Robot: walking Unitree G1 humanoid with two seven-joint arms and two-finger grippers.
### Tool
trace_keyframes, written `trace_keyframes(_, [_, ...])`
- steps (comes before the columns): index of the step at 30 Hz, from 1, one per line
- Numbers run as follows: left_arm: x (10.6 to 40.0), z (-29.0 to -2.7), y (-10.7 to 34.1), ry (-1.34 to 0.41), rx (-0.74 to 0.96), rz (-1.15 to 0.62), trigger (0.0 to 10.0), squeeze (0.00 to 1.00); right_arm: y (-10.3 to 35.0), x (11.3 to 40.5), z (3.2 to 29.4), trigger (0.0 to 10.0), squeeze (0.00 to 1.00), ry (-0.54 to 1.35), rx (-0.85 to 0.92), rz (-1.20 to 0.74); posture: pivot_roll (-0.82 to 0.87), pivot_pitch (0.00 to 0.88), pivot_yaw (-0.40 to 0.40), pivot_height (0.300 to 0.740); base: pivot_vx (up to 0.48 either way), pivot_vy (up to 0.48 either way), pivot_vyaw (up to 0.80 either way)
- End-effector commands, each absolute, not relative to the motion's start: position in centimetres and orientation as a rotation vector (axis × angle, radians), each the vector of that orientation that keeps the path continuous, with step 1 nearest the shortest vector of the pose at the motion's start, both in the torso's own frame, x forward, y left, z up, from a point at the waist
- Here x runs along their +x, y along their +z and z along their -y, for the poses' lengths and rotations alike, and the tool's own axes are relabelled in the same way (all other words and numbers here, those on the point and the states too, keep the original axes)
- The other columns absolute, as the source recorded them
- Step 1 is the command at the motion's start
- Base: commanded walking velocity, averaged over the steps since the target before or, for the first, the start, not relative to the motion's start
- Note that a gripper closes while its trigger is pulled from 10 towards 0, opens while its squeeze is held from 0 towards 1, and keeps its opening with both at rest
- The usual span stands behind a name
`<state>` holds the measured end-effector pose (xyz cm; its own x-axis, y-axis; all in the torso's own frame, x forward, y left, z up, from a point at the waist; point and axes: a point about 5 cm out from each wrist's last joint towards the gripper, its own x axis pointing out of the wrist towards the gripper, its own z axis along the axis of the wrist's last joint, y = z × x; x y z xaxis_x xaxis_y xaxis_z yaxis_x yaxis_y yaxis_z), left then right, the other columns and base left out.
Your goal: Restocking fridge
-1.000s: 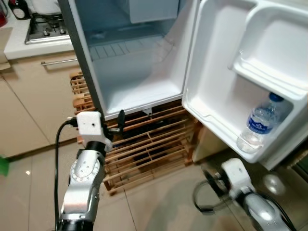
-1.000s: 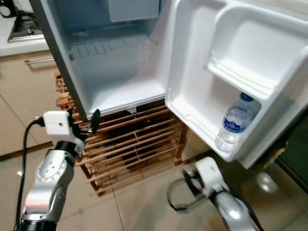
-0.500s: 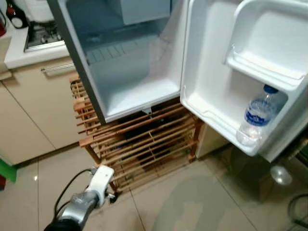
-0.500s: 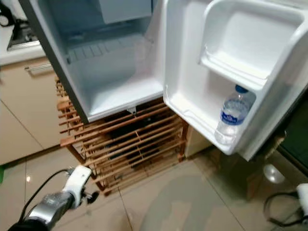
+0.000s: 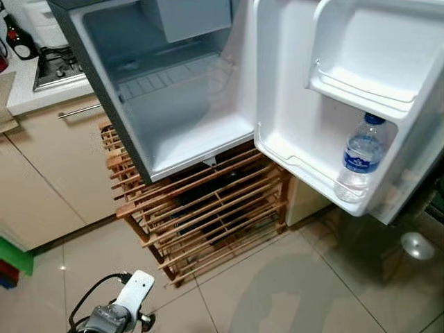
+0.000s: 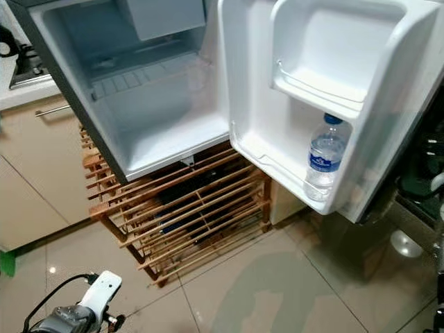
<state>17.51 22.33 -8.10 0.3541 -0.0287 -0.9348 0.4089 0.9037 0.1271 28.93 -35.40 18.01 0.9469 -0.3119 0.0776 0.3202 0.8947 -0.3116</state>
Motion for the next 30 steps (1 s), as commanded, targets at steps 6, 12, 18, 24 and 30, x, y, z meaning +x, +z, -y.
trace_keyframes(6, [17.45,-22.86,-8.02,-0.311,0.415,-1.201,10.0,0.00,19.54,29.97,32.95,10.0,0.00,-0.204,-0.313,0.086,-0.20,0.000,0.110,0.740,0.000,0.000,0.00])
trace_keyframes(12, [17.45,-22.86,-8.02,-0.311,0.415,-1.201,10.0,0.00,19.54,29.97,32.95,10.0,0.00,-0.204,-0.313,0.086,-0.20,0.000,0.110,0.740,0.000,0.000,0.00])
trace_keyframes(18, [17.45,-22.86,-8.02,-0.311,0.415,-1.201,10.0,0.00,19.54,29.97,32.95,10.0,0.00,-0.204,-0.313,0.086,-0.20,0.000,0.110,0.740,0.000,0.000,0.00])
trace_keyframes(24, [17.45,-22.86,-8.02,-0.311,0.415,-1.201,10.0,0.00,19.54,29.97,32.95,10.0,0.00,-0.204,-0.313,0.086,-0.20,0.000,0.110,0.740,0.000,0.000,0.00])
trace_keyframes(30, [17.45,-22.86,-8.02,-0.311,0.415,-1.201,10.0,0.00,19.54,29.97,32.95,10.0,0.00,-0.204,-0.313,0.086,-0.20,0.000,0.110,0.740,0.000,0.000,0.00])
